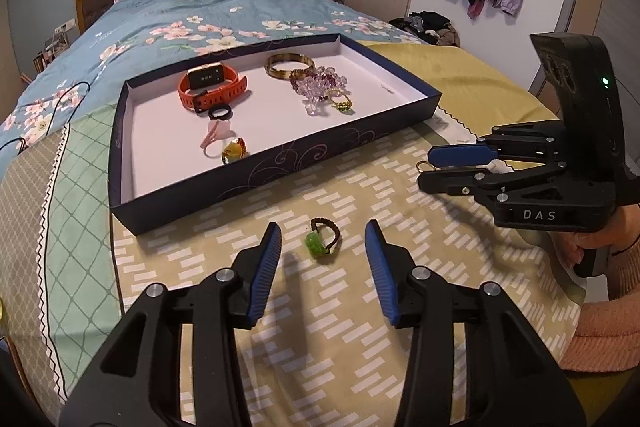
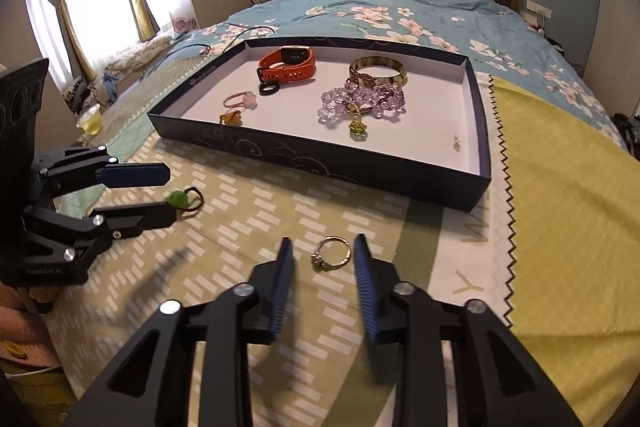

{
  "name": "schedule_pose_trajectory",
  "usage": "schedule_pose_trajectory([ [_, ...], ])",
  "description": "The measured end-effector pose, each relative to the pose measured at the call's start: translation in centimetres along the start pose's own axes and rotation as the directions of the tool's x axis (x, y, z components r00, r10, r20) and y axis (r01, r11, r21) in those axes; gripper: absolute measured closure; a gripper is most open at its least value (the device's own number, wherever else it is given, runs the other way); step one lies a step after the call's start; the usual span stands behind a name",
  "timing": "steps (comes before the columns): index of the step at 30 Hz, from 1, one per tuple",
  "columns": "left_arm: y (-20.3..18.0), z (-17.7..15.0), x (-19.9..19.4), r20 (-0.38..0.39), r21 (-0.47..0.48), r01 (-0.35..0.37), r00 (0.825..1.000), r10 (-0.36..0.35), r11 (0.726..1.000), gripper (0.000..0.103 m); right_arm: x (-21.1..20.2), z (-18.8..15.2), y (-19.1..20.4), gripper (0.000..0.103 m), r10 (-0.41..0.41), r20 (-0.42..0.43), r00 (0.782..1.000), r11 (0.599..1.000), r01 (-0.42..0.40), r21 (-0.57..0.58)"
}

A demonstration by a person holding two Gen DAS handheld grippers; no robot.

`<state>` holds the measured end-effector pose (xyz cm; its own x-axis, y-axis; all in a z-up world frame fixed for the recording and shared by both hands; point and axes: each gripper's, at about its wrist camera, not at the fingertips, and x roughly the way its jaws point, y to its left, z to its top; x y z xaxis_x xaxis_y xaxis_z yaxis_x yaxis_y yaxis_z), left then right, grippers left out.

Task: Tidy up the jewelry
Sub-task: 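Move the left tool to the green ring while the right tool reaches the silver ring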

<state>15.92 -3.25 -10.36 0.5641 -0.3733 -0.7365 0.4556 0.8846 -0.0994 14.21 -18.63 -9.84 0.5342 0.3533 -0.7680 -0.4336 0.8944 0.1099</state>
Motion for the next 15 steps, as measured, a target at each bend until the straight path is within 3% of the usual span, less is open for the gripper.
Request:
schedule_pose_trajectory([
  [9,0.38,0.10,0.75,-0.029,-0.012,0.025,0.999,-0.025,1.000,0.072,-0.33,-0.27,-0.24,0.090,-0.019,-0.005,1.000,0.999,0.019,-0.038],
  [15,0.36,0.03,0.90,-0.030,-0.016,0.030,0.999,-0.031,0.999,0.071,-0.59,-0.42,-0.74,0.087,-0.031,0.000,1.000,0.999,0.031,-0.016],
])
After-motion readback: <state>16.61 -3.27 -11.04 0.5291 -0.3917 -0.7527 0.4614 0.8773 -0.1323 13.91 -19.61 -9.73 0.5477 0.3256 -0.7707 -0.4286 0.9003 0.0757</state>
